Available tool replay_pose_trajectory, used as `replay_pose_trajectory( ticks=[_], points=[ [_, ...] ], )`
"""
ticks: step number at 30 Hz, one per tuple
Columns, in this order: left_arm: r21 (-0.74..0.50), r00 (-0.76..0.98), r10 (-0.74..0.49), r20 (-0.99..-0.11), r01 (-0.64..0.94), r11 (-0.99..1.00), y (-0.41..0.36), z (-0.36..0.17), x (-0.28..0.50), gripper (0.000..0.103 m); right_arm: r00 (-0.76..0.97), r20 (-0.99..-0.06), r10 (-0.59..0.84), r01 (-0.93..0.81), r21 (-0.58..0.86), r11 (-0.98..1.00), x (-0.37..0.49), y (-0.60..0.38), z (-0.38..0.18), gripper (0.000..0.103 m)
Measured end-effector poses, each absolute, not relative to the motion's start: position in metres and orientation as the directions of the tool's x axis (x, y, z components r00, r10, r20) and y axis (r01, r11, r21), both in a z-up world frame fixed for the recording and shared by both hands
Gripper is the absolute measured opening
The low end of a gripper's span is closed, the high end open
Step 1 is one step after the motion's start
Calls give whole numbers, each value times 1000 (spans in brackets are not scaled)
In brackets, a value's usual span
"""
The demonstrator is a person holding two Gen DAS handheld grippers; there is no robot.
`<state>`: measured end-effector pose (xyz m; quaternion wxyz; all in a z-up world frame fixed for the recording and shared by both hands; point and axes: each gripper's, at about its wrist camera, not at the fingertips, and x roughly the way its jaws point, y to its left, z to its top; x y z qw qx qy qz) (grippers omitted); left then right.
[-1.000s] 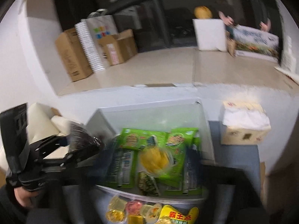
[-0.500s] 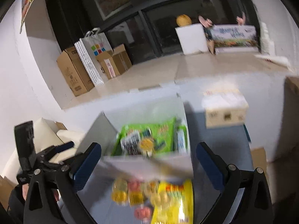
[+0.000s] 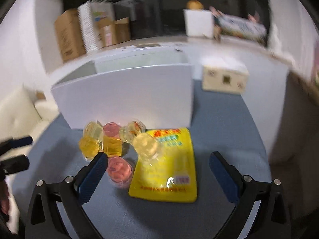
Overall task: Organize snacks
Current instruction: 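Grasp a yellow jelly cup with the left gripper while the right gripper grasps a clear jelly cup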
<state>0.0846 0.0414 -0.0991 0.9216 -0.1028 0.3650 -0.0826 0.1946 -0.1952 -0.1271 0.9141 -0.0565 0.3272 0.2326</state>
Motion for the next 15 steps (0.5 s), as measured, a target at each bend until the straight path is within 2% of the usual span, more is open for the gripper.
replay_pose_trajectory(
  ticks=[4, 7, 8, 9, 11, 13, 14, 15],
  points=[
    [-268, 712, -238, -660, 72, 961, 44, -104, 85, 103, 647, -656, 388, -511, 5, 860, 211, -169, -133, 100],
    [-271, 708, -245, -663, 78, 959, 43, -105, 86, 103, 641, -683, 351, -504, -29, 863, 230, -161, -138, 81],
    [-274, 707, -248, -663, 80, 959, 43, -106, 86, 103, 630, -698, 341, -500, -28, 866, 232, -160, -140, 71],
    [-275, 705, -251, -663, 82, 958, 43, -107, 86, 103, 619, -711, 333, -496, -25, 868, 237, -160, -143, 66],
    [-276, 703, -254, -665, 85, 957, 41, -108, 86, 103, 614, -720, 324, -496, -32, 868, 239, -159, -146, 66],
    [-275, 699, -255, -668, 86, 957, 40, -109, 87, 103, 620, -714, 327, -512, -51, 858, 235, -156, -147, 51],
    [-272, 696, -254, -671, 87, 958, 38, -109, 88, 103, 613, -707, 351, -533, -42, 845, 233, -156, -145, 40],
    [-269, 695, -254, -672, 90, 959, 37, -109, 88, 103, 616, -705, 352, -531, -42, 846, 231, -155, -145, 39]
  ],
)
